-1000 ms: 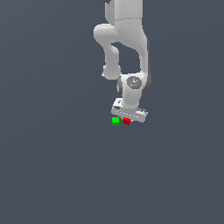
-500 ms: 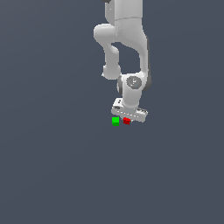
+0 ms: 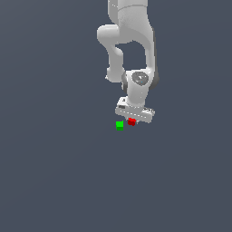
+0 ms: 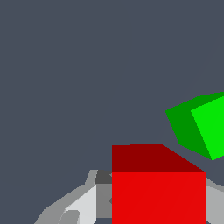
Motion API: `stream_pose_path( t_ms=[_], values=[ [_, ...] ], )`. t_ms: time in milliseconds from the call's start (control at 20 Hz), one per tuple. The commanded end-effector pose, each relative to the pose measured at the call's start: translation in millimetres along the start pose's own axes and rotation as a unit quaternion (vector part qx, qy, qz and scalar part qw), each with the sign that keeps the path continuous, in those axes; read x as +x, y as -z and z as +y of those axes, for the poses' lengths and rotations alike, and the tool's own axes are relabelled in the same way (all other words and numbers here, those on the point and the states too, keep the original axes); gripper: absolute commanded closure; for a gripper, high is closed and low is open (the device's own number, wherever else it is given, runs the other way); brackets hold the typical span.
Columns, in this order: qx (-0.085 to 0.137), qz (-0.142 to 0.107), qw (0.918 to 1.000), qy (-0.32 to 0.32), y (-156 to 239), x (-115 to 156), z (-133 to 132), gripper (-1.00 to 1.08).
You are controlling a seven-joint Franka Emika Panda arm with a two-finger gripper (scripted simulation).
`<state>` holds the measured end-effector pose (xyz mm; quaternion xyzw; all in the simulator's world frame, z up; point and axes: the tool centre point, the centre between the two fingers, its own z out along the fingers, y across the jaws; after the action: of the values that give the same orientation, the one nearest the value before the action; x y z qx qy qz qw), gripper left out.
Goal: Stack the red cube on top of the green cube.
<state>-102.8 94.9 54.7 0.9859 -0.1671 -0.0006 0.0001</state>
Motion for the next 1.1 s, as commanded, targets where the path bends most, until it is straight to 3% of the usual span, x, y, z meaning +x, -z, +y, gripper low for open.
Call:
stream_pose_path(
  t_ms=[0, 500, 1050],
  values=[
    [0.000, 0.001, 1.0000, 0.000, 16.7, 0.2, 0.2, 1.08],
    [0.000, 0.001, 1.0000, 0.000, 63.0, 0.7, 0.0, 1.08],
    [0.000, 0.001, 1.0000, 0.000, 61.1, 3.8, 4.4, 1.08]
  ],
)
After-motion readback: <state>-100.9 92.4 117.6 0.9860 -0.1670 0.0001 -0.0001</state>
